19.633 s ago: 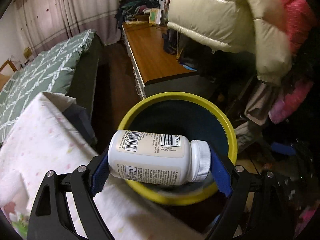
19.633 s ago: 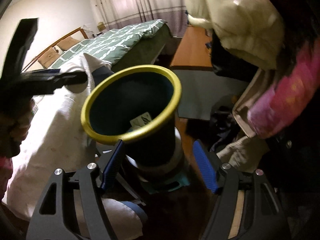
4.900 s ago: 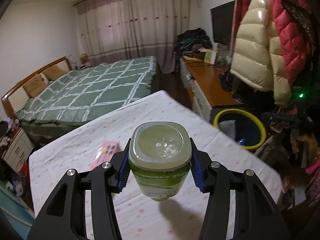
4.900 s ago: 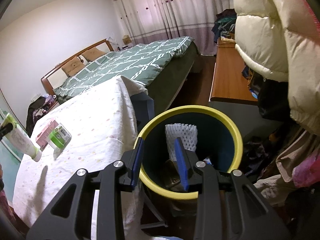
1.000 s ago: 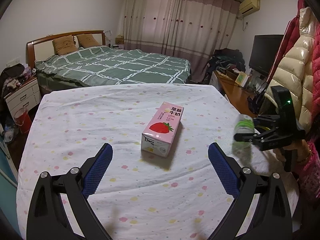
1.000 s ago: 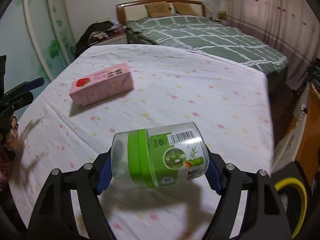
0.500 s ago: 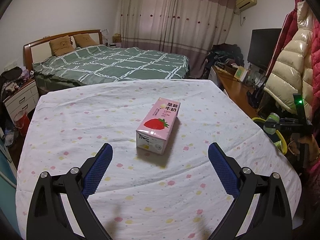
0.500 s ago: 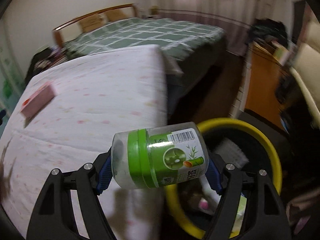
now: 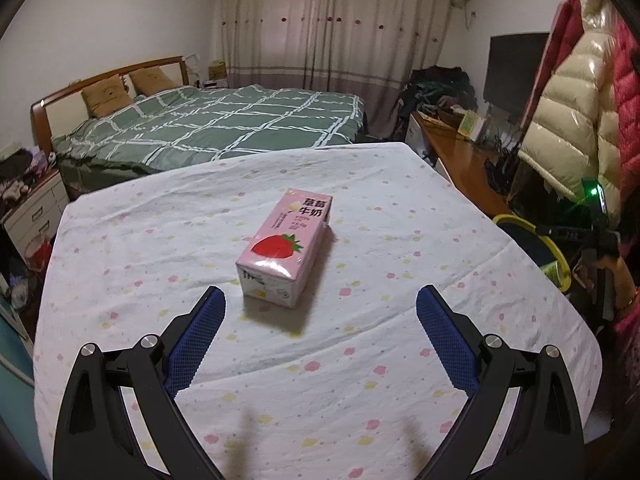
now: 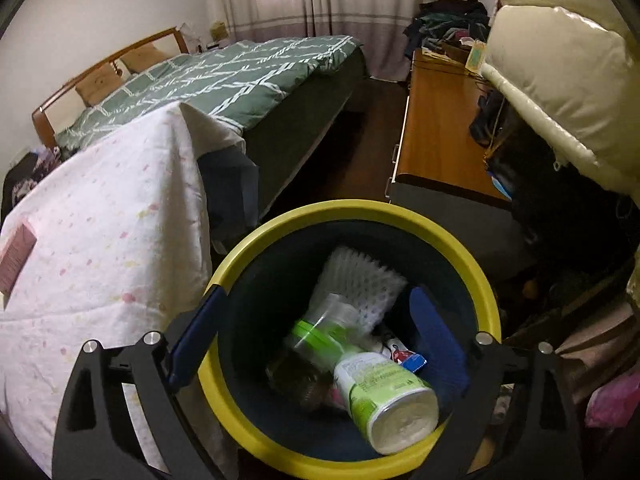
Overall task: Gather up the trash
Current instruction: 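Reach the left tool to the pink strawberry milk carton and grasp it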
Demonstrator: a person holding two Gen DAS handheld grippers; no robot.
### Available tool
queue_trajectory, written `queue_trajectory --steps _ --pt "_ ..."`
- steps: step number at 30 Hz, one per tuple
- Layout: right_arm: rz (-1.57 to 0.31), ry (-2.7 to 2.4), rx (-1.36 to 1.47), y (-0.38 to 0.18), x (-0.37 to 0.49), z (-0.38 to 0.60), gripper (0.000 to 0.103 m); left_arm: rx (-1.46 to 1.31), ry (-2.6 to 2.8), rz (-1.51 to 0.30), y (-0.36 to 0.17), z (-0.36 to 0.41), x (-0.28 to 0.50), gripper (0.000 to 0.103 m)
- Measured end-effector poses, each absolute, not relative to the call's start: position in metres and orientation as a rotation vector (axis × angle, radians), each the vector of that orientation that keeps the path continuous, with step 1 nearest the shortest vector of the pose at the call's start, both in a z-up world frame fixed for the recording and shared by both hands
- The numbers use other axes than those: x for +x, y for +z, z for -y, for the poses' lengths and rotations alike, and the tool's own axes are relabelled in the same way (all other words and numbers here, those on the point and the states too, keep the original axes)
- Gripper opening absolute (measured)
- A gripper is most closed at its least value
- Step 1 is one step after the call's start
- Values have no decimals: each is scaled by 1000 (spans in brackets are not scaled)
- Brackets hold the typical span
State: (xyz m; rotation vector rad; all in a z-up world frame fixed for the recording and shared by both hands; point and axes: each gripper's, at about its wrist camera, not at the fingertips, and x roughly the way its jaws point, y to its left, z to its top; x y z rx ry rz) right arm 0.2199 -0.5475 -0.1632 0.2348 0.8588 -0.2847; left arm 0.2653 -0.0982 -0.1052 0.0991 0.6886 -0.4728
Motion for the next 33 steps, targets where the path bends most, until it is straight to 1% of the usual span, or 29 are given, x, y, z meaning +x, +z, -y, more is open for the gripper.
queue_trajectory --steps 8,24,26,33 --pt "-843 -268 230 -163 208 548 88 197 -481 -720 -102 118 289 95" --pt "-854 -216 203 -157 207 531 88 292 -475 -896 -130 152 392 95" --pt "-856 -213 200 -157 208 530 88 299 -479 -913 -134 154 398 92" --pt "-861 -203 201 -157 206 529 88 323 -474 -980 -149 159 416 73"
